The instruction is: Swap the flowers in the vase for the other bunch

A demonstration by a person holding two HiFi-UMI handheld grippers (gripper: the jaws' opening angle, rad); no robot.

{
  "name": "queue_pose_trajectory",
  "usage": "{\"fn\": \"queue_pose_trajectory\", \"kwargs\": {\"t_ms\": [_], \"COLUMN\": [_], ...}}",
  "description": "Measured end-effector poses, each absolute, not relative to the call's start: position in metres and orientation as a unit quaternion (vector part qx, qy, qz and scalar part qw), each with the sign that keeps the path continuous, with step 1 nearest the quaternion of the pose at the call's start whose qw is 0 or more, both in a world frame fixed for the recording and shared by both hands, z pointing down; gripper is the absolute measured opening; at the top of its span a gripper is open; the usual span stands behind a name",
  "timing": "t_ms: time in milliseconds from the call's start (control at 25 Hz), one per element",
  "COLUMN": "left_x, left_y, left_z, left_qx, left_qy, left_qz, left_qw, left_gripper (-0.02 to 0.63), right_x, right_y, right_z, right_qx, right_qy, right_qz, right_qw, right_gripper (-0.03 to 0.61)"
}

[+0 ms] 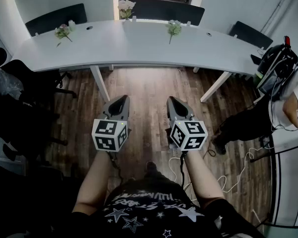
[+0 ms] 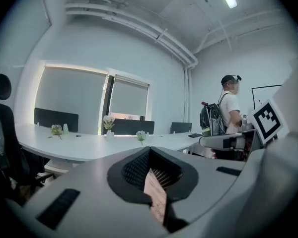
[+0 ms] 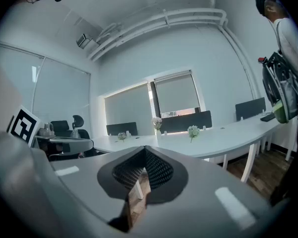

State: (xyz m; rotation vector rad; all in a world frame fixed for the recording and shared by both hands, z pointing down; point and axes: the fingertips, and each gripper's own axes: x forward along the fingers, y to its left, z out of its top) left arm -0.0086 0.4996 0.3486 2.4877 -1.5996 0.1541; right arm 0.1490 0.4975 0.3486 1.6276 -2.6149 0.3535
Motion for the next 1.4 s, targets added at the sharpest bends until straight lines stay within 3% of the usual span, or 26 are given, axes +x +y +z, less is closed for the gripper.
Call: {"fn": "queue_pose_trajectory", "kwargs": {"t_ms": [480,720,1120,1400], "left_x": [-0.006,0.008,0.044,0.029], "left_y": [0.484,0.474,0.439,0.431], "left_z": [0.356,0.368,0.354,0.361], "left_qx": [0.828,0.824,0.815,0.798], "left_qy": [-0.549,-0.554,-0.572,-0.594], "left_qz": [0.052,0.044,0.012,0.014], "left_qw": [0.099,0.111,0.093,0.099], "left_gripper": [0.008,0.008,0.008,0.008], "right_x": [0.149,0.168,0.201,0.197], "right_y": [0.477,0.466,0.419,0.399], "right_z": [0.357,0.360,0.379,0.390], "right_qx": [0.510,0.492,0.466,0.455], "right_qy": [-0.851,-0.858,-0.871,-0.874], "right_qz": [0.125,0.144,0.155,0.169], "right_qw": [0.018,-0.035,-0.006,-0.004], "right_gripper": [0.000,0.002,0.002,0.002]}}
